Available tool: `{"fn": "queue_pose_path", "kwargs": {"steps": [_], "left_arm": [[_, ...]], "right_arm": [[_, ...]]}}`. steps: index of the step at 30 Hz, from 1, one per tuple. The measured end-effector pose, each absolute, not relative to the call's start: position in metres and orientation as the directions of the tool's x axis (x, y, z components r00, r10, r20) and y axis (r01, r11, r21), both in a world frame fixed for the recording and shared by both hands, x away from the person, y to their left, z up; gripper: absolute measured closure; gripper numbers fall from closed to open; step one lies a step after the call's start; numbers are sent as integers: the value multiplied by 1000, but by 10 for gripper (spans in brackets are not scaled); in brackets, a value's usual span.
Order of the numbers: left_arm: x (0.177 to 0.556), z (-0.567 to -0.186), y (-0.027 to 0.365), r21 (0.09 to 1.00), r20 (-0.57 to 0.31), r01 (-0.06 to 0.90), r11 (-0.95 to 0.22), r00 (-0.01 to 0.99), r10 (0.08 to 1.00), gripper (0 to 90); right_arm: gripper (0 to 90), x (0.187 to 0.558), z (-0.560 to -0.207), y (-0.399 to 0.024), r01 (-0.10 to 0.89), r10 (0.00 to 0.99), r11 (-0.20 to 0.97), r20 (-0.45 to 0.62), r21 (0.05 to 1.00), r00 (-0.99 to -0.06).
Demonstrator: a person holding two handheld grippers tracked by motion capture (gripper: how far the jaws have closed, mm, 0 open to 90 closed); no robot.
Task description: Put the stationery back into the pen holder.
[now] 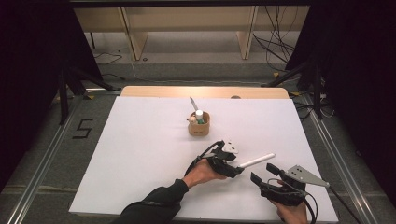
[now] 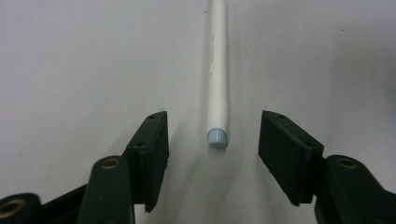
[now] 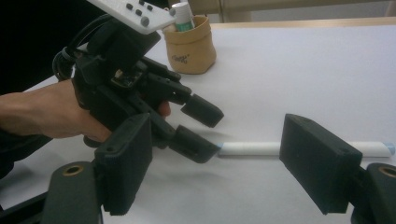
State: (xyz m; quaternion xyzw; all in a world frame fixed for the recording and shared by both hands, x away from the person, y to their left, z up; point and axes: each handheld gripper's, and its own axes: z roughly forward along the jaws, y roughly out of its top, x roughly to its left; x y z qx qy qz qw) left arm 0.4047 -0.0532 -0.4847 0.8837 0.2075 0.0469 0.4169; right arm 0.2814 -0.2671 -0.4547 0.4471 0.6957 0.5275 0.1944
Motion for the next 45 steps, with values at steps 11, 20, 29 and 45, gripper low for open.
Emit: {"fn": "queue_pose_path", "kwargs": {"steps": [11, 20, 29, 45], "left_arm": [[406, -489, -65, 748, -68, 315, -584, 912, 404, 560], [404, -491, -71, 744, -43, 295, -600, 917, 397, 662], [402, -491, -76, 734, -7, 267, -625, 923, 386, 746], [400, -487, -73, 744, -7, 268, -612, 919, 394, 777]], "right_arm": [[263, 281, -455, -267, 417, 826, 41, 204, 908, -525], [265, 281, -455, -267, 419, 823, 44, 204, 907, -529], [267, 281, -454, -267, 419, 824, 43, 205, 907, -529], [269, 281, -454, -268, 418, 822, 41, 207, 908, -531]]}}
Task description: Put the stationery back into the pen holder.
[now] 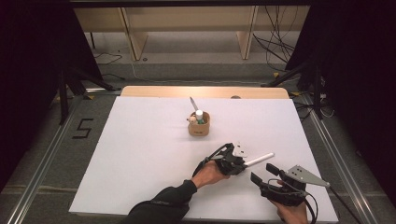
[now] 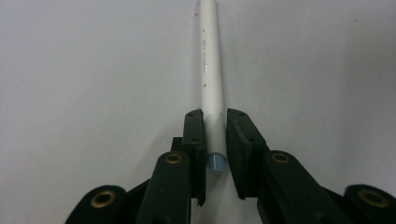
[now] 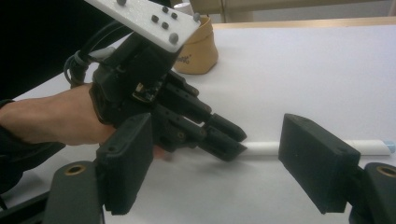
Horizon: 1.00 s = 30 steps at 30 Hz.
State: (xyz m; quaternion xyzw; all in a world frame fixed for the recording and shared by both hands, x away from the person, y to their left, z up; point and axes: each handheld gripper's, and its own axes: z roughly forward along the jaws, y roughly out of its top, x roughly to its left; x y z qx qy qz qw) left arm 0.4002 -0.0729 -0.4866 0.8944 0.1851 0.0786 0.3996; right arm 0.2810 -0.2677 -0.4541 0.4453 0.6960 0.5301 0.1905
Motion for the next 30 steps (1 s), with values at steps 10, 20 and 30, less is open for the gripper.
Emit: {"fn": "queue_pose_path", "kwargs": {"steps": [10, 20, 30], "left_arm": [[408, -480, -58, 767, -73, 320, -555, 904, 421, 778], [411, -465, -23, 801, -104, 346, -489, 884, 455, 778], [407, -454, 20, 808, -141, 379, -450, 867, 478, 778]], "right_arm": [[269, 281, -454, -268, 420, 823, 39, 209, 907, -528], [269, 282, -454, -268, 426, 822, 28, 222, 904, -525], [269, 282, -454, -263, 426, 818, 40, 215, 904, -534]]}}
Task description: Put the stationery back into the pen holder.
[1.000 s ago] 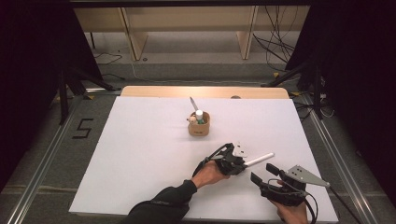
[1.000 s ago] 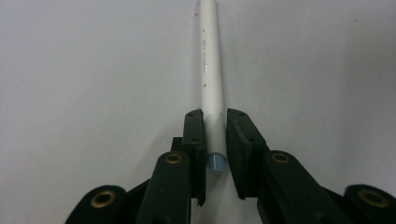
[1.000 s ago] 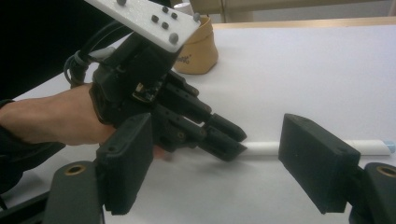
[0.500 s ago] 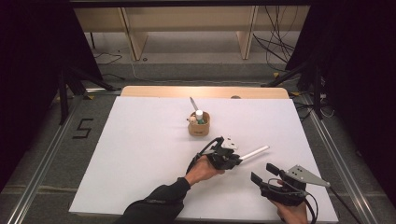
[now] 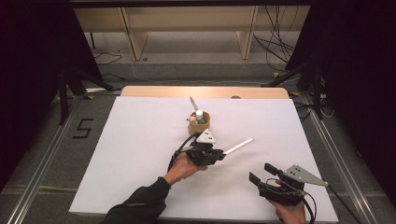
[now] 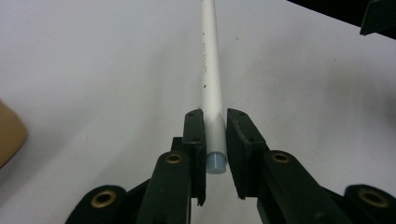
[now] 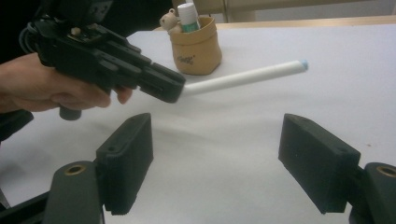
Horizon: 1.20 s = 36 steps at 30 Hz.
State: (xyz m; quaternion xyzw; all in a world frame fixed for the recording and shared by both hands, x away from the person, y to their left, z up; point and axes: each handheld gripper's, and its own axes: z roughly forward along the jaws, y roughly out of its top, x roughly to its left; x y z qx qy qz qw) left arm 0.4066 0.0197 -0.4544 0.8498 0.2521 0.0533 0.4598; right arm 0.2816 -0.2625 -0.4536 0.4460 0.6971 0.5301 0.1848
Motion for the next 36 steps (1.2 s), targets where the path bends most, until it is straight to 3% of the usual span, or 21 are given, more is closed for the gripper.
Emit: {"fn": "queue_pose_path", "kwargs": {"steps": [16, 36], "left_arm": [[388, -445, 67, 783, -171, 397, -479, 878, 447, 777], [368, -432, 95, 730, -202, 392, -560, 907, 370, 777]], "right_arm": [[268, 283, -450, -244, 396, 801, 115, 151, 911, -580], [269, 279, -441, -190, 203, 708, 416, -175, 886, -684]]}}
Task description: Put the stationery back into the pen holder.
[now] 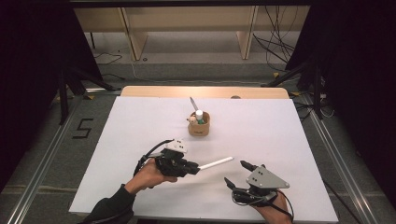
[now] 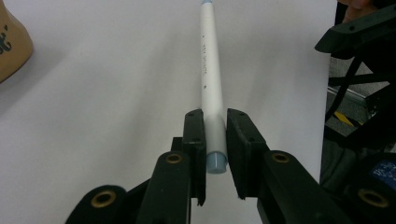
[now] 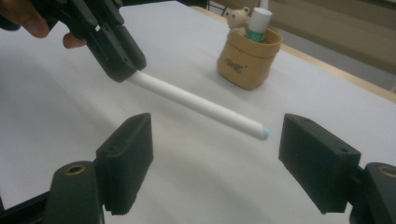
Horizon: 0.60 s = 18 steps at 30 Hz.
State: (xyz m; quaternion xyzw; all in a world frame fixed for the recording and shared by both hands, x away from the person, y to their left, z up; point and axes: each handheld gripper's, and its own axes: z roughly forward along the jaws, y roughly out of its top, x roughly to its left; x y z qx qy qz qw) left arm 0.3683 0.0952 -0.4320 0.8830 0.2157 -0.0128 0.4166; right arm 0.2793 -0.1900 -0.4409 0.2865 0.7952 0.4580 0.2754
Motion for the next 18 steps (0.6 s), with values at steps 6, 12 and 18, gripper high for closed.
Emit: {"fn": "queue_pose_path", "kwargs": {"steps": [6, 12, 18], "left_arm": [[364, -431, 100, 722, -208, 388, -573, 911, 355, 777], [360, -429, 103, 715, -213, 385, -584, 915, 343, 777], [359, -427, 102, 699, -222, 387, -601, 917, 332, 777]], "right_arm": [[269, 278, -442, -169, 119, 643, 529, -304, 840, -703], [276, 275, -446, -151, 6, 558, 647, -469, 762, -685], [298, 272, -452, -137, -74, 471, 754, -616, 653, -632]]}}
